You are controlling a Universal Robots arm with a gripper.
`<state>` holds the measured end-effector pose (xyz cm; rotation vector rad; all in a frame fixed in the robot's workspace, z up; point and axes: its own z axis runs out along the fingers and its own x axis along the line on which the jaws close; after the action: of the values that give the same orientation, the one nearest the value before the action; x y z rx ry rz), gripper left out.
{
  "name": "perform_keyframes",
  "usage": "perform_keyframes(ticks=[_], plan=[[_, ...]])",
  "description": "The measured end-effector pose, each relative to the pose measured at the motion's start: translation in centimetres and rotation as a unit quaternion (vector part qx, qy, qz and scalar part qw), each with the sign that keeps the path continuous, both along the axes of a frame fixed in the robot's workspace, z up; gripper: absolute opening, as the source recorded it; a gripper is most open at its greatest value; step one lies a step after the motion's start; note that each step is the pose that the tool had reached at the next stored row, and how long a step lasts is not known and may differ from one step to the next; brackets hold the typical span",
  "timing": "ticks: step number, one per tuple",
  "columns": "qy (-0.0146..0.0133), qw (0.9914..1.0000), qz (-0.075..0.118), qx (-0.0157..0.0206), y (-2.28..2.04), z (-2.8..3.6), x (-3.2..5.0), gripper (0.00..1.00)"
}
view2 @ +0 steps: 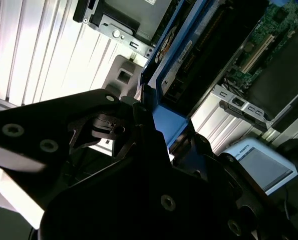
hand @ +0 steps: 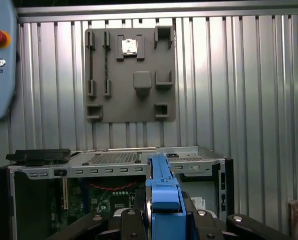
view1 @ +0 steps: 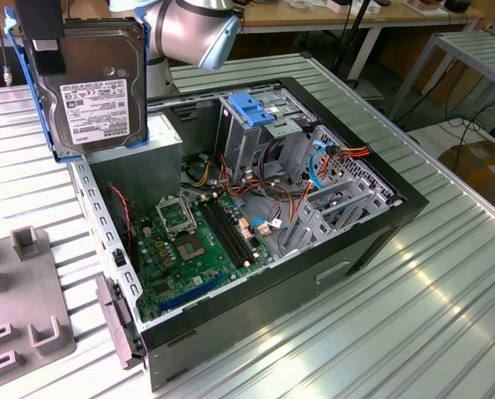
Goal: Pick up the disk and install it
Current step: 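Pick up the disk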
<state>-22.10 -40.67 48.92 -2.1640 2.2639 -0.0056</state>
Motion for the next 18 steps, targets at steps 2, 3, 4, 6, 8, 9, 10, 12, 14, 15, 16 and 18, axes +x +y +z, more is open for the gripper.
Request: perform_keyframes(ticks=[2,3,4,6,8,9,10,12,14,15,16,18], plan=[[0.0000,1.00000,0.000,-0.0001,-0.02,-0.01,0.44,0.37],[0.0000,1.00000,0.000,-0.0001,-0.03,-0.02,0.64,0.37],[0.0000,1.00000,0.000,-0.0002,-0.05,-0.03,0.81,0.37],[0.0000,1.00000,0.000,-0.0002,-0.07,-0.04,1.15,0.37],[0.0000,1.00000,0.000,-0.0004,-0.18,-0.05,1.62,0.37],[0.0000,1.00000,0.000,-0.0005,-0.40,-0.06,1.82,0.37],[0.0000,1.00000,0.000,-0.0004,-0.58,-0.07,1.92,0.37],[0.0000,1.00000,0.000,-0.0004,-0.88,-0.09,2.20,0.37],[0.0002,1.00000,0.000,-0.0005,-1.04,-0.13,2.77,0.37],[0.0003,1.00000,0.000,-0.0005,-1.11,-0.14,3.02,0.37],[0.0004,1.00000,0.000,-0.0005,-1.17,-0.17,3.43,0.37],[0.0004,1.00000,0.000,-0.0007,-1.21,-0.19,4.03,0.37]])
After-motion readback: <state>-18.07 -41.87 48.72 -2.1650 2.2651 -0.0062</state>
